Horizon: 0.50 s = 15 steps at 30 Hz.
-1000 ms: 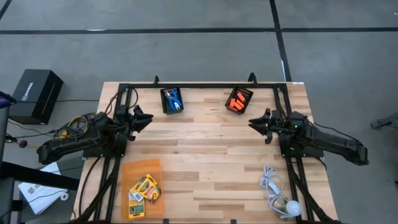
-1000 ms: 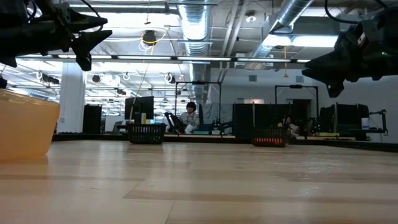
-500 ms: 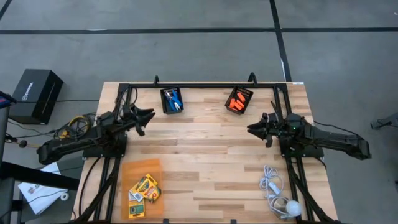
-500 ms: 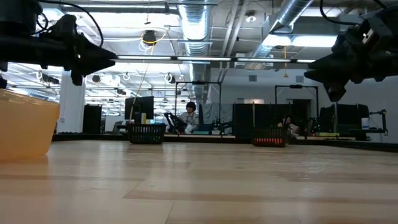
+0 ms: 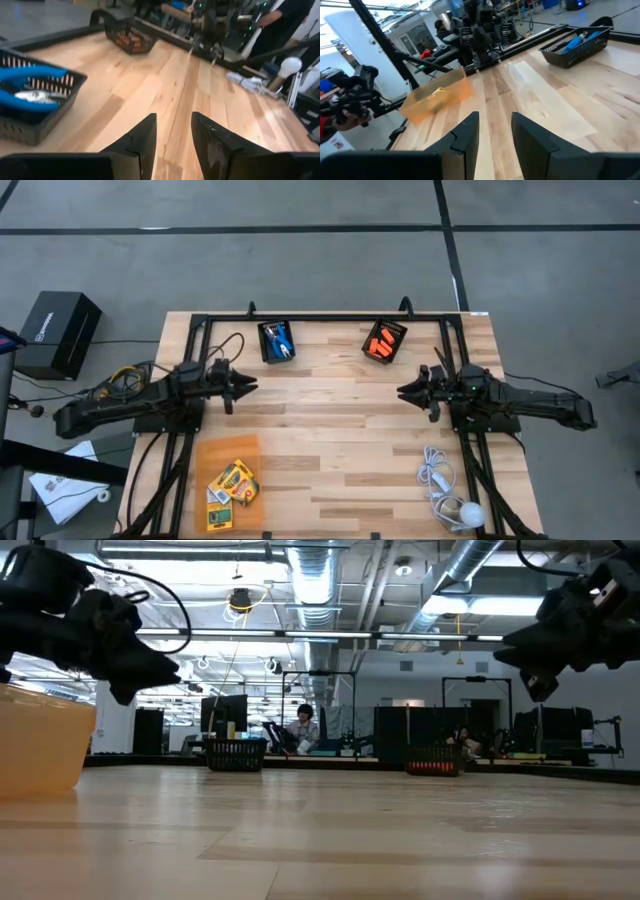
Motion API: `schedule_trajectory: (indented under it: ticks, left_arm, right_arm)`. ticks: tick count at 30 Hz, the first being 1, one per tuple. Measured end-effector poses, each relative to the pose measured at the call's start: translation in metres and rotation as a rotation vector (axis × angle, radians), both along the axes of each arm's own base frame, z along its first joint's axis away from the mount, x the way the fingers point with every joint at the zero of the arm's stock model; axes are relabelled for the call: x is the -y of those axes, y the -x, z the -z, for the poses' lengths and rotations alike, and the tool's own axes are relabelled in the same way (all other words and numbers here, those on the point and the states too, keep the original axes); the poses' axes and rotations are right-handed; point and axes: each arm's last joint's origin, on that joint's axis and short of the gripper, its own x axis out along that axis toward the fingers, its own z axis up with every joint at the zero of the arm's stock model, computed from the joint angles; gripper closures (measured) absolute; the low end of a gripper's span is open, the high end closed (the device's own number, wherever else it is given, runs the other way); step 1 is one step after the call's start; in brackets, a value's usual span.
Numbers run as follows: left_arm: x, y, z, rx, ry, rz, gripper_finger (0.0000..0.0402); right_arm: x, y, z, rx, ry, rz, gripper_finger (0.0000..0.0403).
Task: Pick & Place School Supplies
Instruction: Return to home position
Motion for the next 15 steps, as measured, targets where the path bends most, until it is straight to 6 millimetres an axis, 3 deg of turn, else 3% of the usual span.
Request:
schedule_trajectory:
  ticks: [15]
  left_arm:
    - [0.0001,-0.0026,0.0012,-0.005,0.026,0.007,0.0284]
  right_arm:
    - [-0.0046,-0.0005,0.0001,0.000,0.000,-0.044,0.0296]
